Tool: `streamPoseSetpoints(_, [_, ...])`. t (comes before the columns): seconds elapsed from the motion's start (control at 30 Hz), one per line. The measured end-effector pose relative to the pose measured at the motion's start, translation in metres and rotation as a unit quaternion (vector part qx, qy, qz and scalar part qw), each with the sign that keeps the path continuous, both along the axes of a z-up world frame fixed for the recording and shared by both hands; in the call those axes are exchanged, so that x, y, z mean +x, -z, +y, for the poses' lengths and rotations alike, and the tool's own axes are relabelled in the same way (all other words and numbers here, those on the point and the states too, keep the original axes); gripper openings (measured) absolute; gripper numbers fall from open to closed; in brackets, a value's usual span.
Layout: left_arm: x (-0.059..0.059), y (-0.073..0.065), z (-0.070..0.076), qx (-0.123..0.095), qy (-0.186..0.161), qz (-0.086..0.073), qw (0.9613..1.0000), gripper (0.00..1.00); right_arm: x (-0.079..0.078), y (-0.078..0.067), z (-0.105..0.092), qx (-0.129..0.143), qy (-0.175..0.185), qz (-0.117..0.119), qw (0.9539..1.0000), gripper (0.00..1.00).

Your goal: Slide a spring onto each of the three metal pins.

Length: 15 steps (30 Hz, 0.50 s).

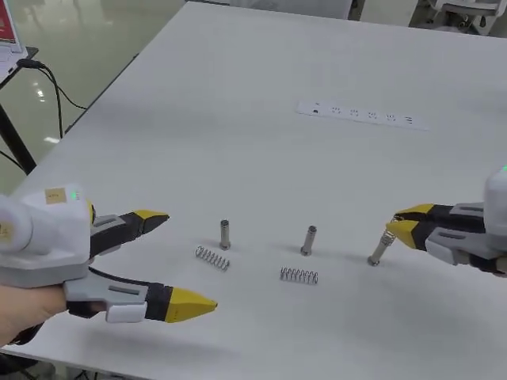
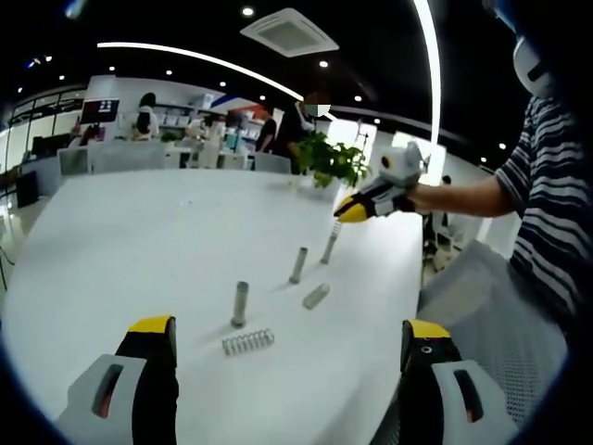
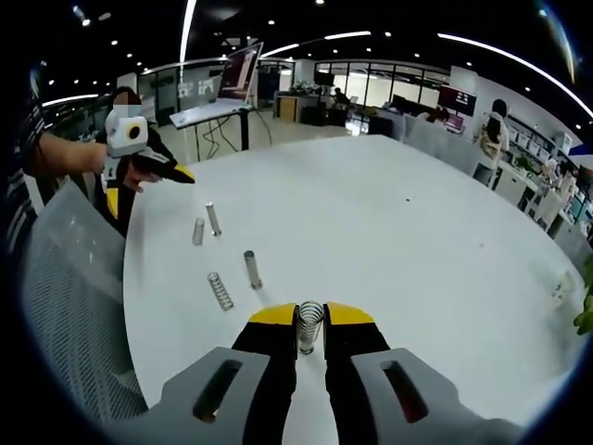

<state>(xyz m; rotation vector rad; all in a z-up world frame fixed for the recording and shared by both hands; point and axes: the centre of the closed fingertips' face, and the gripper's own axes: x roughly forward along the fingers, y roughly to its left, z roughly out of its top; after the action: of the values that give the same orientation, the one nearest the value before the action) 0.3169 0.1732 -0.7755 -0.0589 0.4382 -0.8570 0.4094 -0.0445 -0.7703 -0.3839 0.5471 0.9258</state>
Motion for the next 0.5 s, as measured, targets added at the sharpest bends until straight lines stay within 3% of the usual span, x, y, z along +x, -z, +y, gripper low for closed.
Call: streamPoseSetpoints(0.5, [0.000,0.001,0.002,0.004,-0.002,0.001,1.0000,0.98,0.000,0.031,-0.001,-0.025,-0.002,0.023,0.9994,0.07])
